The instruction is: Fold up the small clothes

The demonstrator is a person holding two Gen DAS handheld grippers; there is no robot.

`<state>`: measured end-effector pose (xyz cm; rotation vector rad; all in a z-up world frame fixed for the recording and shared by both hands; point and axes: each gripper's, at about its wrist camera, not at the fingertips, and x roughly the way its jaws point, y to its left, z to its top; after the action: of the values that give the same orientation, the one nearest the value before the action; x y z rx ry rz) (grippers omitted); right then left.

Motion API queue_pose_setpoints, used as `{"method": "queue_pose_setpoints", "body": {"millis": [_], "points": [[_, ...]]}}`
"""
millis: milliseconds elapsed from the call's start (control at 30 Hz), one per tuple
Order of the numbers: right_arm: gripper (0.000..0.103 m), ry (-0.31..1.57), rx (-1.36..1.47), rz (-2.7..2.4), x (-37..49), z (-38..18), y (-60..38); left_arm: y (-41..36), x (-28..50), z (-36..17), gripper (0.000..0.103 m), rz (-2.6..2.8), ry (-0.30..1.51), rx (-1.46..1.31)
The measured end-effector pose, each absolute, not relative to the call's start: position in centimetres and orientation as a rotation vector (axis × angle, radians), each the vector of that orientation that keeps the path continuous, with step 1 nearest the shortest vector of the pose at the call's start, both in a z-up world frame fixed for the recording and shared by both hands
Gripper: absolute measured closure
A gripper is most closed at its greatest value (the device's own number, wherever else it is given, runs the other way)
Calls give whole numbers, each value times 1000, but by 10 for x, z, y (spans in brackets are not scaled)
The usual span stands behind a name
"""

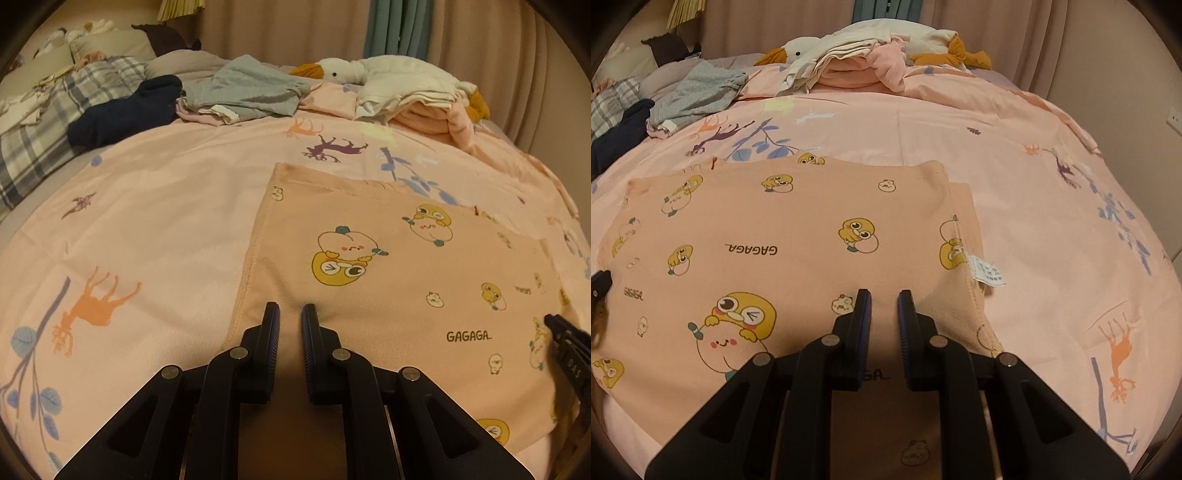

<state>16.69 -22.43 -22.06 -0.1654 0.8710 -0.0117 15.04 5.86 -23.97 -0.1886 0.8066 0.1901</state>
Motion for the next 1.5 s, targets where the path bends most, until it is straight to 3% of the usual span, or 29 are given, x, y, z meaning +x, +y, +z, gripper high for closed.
{"method": "queue_pose_setpoints", "body": {"millis": [133, 400, 567, 633, 700, 767, 867, 933, 1033, 1200, 1333, 1500], "points": [[88, 890, -201, -3, 173, -221, -219, 60, 151, -239, 94, 184, 807, -212], [87, 880, -344, -66, 171, -222, -201, 28, 157, -238, 93, 324, 842, 21], [82, 949, -264, -41, 170, -209, -214, 48, 150, -222, 92, 267, 917, -224], [74, 963, -117, 3, 168, -199, -228, 67, 140, -217, 81, 207, 957, -416], [60, 958, 148, 82, 167, -187, -256, 76, 133, -214, 76, 147, 983, -499], [59, 924, 297, 142, 164, -177, -275, 79, 125, -207, 76, 94, 960, -521], [59, 788, 198, 148, 152, -155, -276, 80, 109, -192, 76, 107, 832, -501], [59, 740, 147, 155, 144, -148, -272, 76, 104, -186, 66, 96, 771, -471], [58, 808, 261, 248, 151, -156, -270, 74, 112, -195, 65, 54, 852, -502], [59, 1141, 323, 188, 174, -218, -251, 61, 117, -216, 65, 17, 974, -513], [54, 1079, 120, 166, 164, -207, -222, 59, 98, -205, 65, 1, 929, -504], [53, 1044, 100, 140, 162, -208, -218, 62, 77, -198, 65, -76, 893, -550]]}}
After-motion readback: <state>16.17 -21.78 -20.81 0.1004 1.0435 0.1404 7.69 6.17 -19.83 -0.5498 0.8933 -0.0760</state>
